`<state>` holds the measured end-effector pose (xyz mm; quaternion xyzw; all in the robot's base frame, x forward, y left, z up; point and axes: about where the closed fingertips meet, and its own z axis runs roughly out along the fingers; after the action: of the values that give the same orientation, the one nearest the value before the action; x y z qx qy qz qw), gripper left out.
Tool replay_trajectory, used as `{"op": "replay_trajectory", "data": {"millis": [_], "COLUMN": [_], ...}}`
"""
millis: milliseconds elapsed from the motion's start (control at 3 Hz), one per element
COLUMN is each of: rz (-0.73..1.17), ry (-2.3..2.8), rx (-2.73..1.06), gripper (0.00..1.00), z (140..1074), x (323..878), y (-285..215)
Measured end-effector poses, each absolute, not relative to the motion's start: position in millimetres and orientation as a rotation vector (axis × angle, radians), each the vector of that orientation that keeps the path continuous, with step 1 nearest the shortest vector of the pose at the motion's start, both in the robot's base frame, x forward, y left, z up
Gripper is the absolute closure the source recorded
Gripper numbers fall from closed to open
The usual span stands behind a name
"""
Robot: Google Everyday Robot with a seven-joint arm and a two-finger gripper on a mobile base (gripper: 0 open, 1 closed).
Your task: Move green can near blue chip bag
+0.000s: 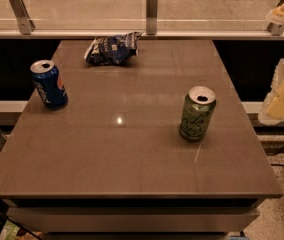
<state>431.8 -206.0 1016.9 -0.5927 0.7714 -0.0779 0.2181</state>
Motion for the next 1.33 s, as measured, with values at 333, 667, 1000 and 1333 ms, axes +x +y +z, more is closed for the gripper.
{"op": "replay_trajectory", "data": {"millis": [333, 667, 1000, 1333], "rz": [-0.191, -0.150, -0.090, -0.031], "ry": [2.141, 2.159, 2.160, 2.158], "rx": [-1.549, -1.415, -1.308, -1.226], "gripper": [0.00, 0.00, 0.00, 0.00], "z": [1017, 1011, 998, 979], "x": [429, 428, 432, 441], "y": [-216, -229, -236, -236]}}
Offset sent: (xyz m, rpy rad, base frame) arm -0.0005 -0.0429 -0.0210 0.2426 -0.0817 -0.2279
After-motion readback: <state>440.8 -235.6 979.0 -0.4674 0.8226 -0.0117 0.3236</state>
